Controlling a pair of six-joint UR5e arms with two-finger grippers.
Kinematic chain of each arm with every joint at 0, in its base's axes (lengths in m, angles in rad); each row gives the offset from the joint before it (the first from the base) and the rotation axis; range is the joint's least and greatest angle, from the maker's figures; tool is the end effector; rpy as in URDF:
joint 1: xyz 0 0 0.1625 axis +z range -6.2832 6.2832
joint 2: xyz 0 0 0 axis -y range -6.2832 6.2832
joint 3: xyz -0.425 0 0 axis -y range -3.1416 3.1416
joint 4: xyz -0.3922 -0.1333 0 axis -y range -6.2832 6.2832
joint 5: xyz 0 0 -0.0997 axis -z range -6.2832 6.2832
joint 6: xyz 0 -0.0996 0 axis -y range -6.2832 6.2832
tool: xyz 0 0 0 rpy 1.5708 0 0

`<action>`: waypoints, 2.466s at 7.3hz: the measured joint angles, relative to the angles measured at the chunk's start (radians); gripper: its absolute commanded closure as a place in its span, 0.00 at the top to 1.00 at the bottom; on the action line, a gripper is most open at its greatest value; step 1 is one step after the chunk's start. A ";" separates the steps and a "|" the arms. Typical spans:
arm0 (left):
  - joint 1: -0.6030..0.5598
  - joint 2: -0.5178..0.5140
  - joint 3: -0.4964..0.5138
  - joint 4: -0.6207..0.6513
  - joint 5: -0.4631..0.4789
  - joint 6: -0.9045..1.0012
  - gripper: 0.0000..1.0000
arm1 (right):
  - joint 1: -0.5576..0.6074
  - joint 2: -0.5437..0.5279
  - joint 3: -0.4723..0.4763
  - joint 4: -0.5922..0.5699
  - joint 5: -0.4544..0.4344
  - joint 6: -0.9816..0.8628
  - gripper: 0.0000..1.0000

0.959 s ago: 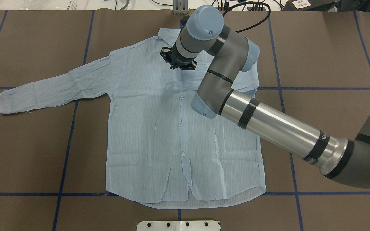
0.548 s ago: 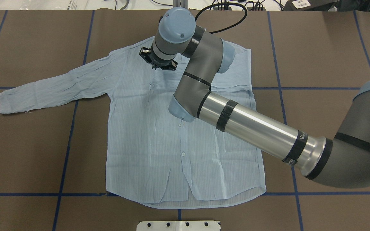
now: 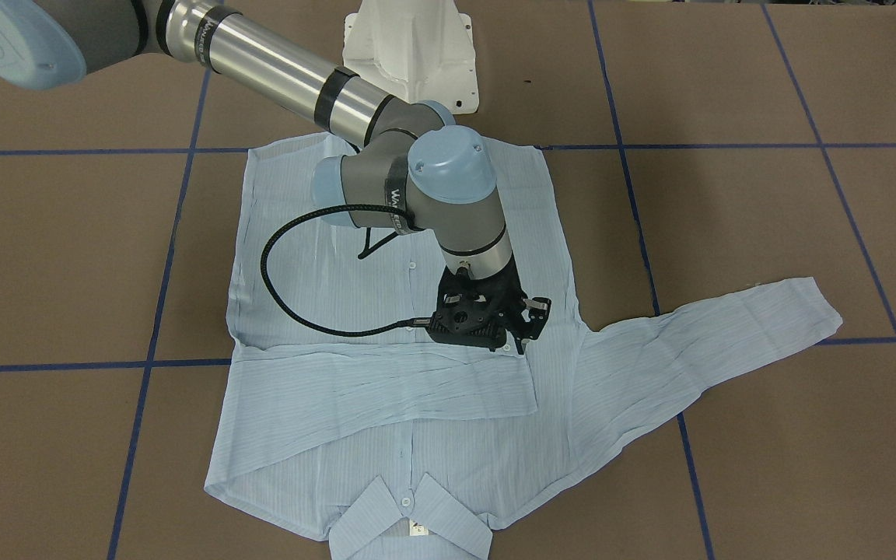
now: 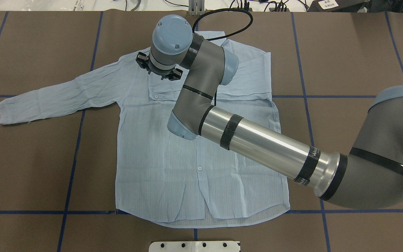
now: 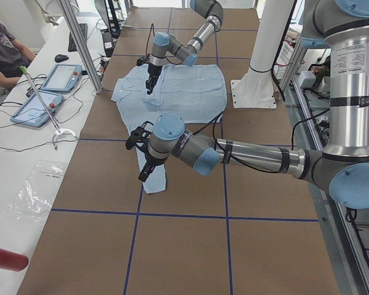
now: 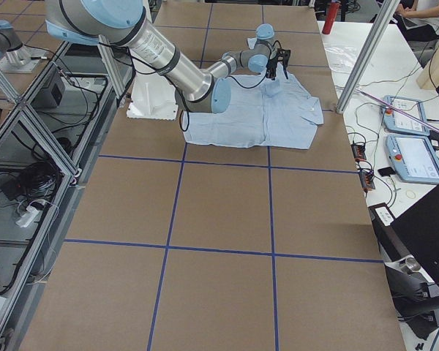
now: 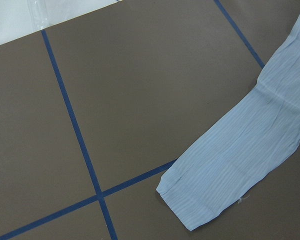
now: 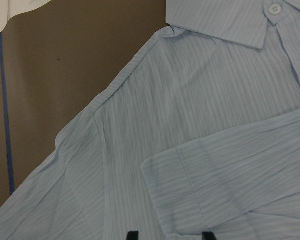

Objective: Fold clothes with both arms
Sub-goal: 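Grasp the sleeve cuff with the right gripper and fold it across the shirt, then release the cuff on the chest while the left gripper reaches the other cuff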

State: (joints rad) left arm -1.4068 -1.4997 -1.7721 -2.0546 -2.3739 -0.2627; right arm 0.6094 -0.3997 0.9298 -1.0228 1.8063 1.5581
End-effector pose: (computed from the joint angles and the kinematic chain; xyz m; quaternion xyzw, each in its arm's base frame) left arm 0.0176 -0.4837 0.5346 0.1930 0.4230 0.0747 0.8822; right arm -0.6441 -0.5838 0.0876 0.0600 -0.5162 0.1929 0.8323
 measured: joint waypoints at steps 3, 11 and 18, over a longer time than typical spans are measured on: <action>0.125 -0.046 0.141 -0.126 0.004 -0.150 0.97 | 0.016 -0.133 0.207 -0.083 0.049 0.047 1.00; 0.251 -0.207 0.520 -0.283 0.092 -0.413 0.85 | 0.026 -0.329 0.422 -0.106 0.084 0.042 1.00; 0.273 -0.241 0.583 -0.288 0.099 -0.414 0.42 | 0.021 -0.338 0.424 -0.105 0.084 0.041 1.00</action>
State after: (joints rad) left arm -1.1334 -1.7404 -1.1891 -2.3428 -2.2749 -0.6766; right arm 0.6305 -0.7381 1.3542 -1.1281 1.8899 1.5988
